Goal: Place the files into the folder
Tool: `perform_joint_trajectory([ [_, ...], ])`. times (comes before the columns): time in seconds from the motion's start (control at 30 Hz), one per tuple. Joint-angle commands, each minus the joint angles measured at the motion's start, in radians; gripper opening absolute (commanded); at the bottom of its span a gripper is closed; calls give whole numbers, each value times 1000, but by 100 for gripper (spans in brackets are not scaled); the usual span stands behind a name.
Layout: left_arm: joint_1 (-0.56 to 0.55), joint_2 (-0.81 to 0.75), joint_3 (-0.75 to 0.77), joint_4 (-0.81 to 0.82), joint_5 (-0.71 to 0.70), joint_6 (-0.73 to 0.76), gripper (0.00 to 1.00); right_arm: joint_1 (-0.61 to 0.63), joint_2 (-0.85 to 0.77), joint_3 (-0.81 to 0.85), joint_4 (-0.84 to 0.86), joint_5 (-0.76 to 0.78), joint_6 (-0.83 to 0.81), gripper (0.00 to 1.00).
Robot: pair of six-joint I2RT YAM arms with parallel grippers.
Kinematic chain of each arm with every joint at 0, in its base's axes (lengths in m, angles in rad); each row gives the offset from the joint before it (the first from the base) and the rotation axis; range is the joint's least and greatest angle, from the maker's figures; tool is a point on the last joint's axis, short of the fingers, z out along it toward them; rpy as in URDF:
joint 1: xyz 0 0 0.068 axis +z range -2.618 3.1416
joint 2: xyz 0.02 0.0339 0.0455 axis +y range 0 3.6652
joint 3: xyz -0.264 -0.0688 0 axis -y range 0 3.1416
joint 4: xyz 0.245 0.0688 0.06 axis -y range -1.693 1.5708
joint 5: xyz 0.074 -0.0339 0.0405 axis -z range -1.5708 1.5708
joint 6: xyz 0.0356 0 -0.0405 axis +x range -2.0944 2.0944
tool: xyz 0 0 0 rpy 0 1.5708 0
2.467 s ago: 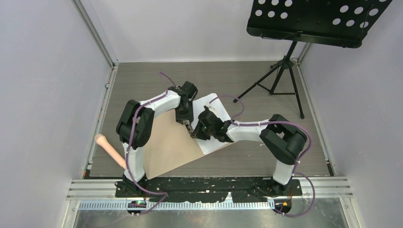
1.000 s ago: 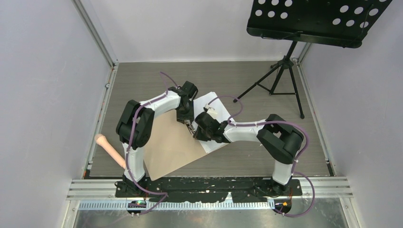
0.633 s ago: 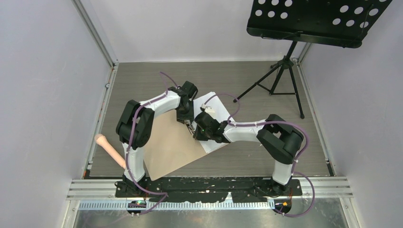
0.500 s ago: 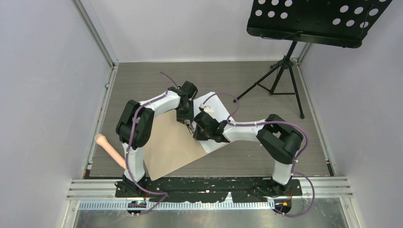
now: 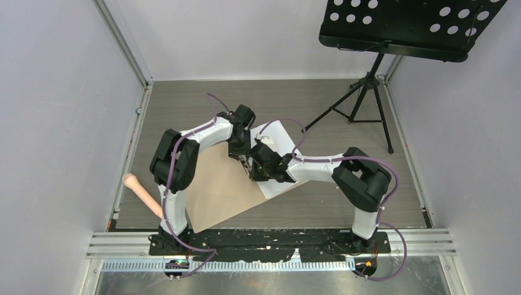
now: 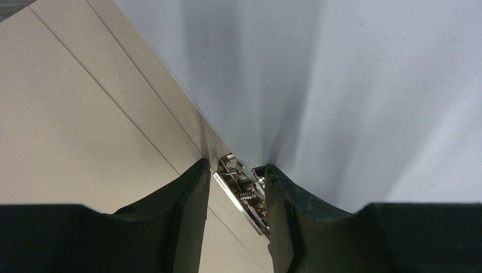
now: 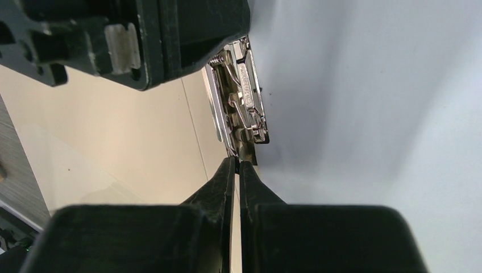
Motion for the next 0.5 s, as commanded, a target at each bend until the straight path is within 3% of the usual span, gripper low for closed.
perform_joint_trajectory([
  [0.0,-18,29,-1,-57,80,15,43,5,27,6,-106,23,-33,7],
  [0.23,-4,-18,50,-63,118,42,54,7,-24,33,-129,55,-83,30],
  [0.47,74,-144,109,-113,141,63,83,28,-107,58,-151,167,-227,59],
])
